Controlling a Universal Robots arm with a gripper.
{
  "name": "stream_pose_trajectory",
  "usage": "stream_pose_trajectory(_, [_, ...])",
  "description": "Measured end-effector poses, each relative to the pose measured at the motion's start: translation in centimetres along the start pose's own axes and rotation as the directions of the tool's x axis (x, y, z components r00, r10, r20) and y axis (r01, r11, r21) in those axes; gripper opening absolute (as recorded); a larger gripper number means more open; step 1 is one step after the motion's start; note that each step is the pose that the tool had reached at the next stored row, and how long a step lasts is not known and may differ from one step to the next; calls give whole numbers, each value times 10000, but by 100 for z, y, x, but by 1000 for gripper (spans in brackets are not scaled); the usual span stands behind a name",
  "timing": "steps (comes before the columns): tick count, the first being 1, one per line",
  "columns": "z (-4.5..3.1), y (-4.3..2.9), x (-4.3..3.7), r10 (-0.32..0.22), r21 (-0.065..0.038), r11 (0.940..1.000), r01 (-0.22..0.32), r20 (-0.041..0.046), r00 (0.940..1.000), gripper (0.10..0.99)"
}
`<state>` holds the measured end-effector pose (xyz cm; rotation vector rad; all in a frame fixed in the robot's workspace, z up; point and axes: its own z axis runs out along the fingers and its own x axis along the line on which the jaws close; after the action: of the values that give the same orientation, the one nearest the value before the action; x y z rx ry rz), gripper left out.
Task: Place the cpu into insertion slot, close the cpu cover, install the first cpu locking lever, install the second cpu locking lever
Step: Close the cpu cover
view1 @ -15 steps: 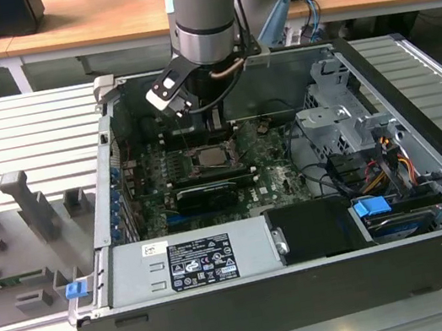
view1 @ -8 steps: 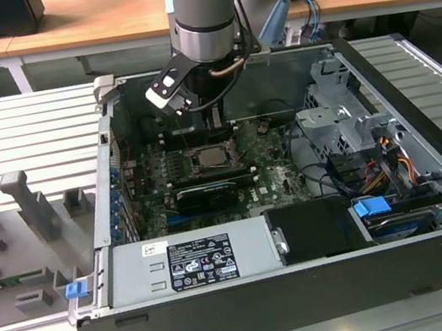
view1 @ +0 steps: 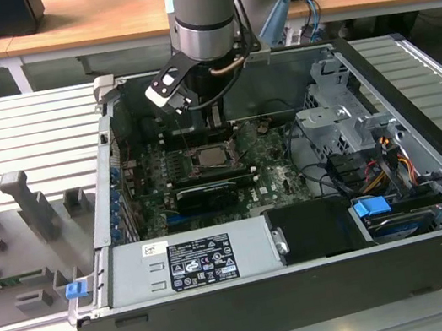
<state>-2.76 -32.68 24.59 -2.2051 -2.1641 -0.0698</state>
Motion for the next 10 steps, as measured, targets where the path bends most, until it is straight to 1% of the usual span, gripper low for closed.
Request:
stream_pose_trajectory(5, [-16, 0, 1, 1, 0, 10000, -1, 1, 10000, 106])
stream_pose_trajectory(10, [-56, 1, 5, 2, 0, 10000, -2, 0, 10000, 106])
